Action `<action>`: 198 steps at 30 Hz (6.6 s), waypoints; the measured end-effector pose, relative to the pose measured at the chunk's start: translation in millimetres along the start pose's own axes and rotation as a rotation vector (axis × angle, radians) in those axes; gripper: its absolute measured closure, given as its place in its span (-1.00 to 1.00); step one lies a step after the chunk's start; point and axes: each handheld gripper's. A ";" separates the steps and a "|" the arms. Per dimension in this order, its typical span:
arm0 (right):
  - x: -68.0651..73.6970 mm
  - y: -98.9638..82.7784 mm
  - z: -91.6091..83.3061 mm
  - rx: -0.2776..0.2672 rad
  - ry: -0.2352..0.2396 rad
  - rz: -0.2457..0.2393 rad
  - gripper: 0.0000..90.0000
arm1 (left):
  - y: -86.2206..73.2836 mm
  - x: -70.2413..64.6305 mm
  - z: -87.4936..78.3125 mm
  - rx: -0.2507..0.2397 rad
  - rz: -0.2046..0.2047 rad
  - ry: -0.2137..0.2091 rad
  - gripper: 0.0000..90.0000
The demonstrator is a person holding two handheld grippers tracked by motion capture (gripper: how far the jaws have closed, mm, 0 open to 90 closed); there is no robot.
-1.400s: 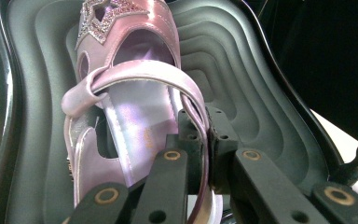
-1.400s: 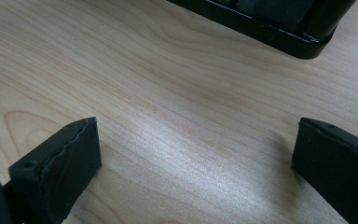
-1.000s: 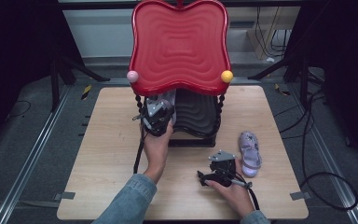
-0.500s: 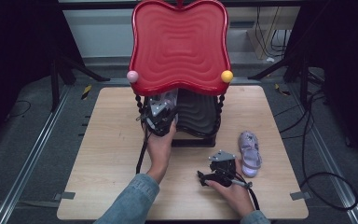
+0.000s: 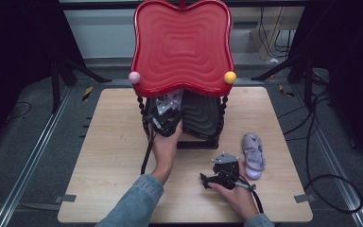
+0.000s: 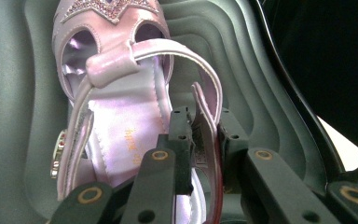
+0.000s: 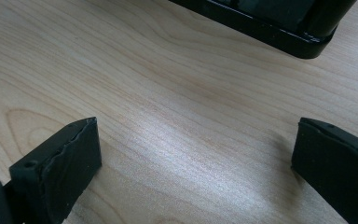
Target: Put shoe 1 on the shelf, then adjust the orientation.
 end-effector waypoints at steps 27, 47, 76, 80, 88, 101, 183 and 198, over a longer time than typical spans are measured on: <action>-0.2 -0.2 -0.4 0.000 0.002 -0.002 -0.96 | 0.3 -2.9 2.1 -0.001 0.004 -0.019 0.55; -0.1 -0.2 -0.4 0.000 0.001 -0.001 -0.97 | 10.5 -7.4 -16.1 -0.015 0.051 -0.068 0.07; 0.0 -0.2 -0.4 0.001 0.001 0.000 -0.97 | 9.6 22.6 -99.5 0.033 0.134 -0.148 -0.30; 0.0 -0.2 -0.4 0.001 0.001 0.000 -0.97 | 0.7 31.0 -111.7 0.066 0.156 -0.156 -0.35; -0.3 -0.1 -0.1 0.000 0.000 -0.001 -0.97 | -18.9 53.4 -123.0 0.146 0.160 -0.133 -0.52; -0.1 4.2 -4.6 0.008 -0.029 -0.007 -0.69 | -53.8 109.0 -137.5 0.230 0.119 -0.002 -0.71; -11.7 71.8 -27.7 0.381 0.283 -0.242 0.81 | -97.2 159.8 -168.6 0.305 0.141 0.166 -0.70; -18.0 58.2 -46.4 0.340 0.227 -0.189 0.33 | -98.4 161.9 -168.8 0.315 0.143 0.172 -0.70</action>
Point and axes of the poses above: each handheld gripper's, and its own axes: z roughly forward along the jaws, y roughly out of its top, x roughly to its left, and after that the axes turned 13 degrees about -x, right-handed
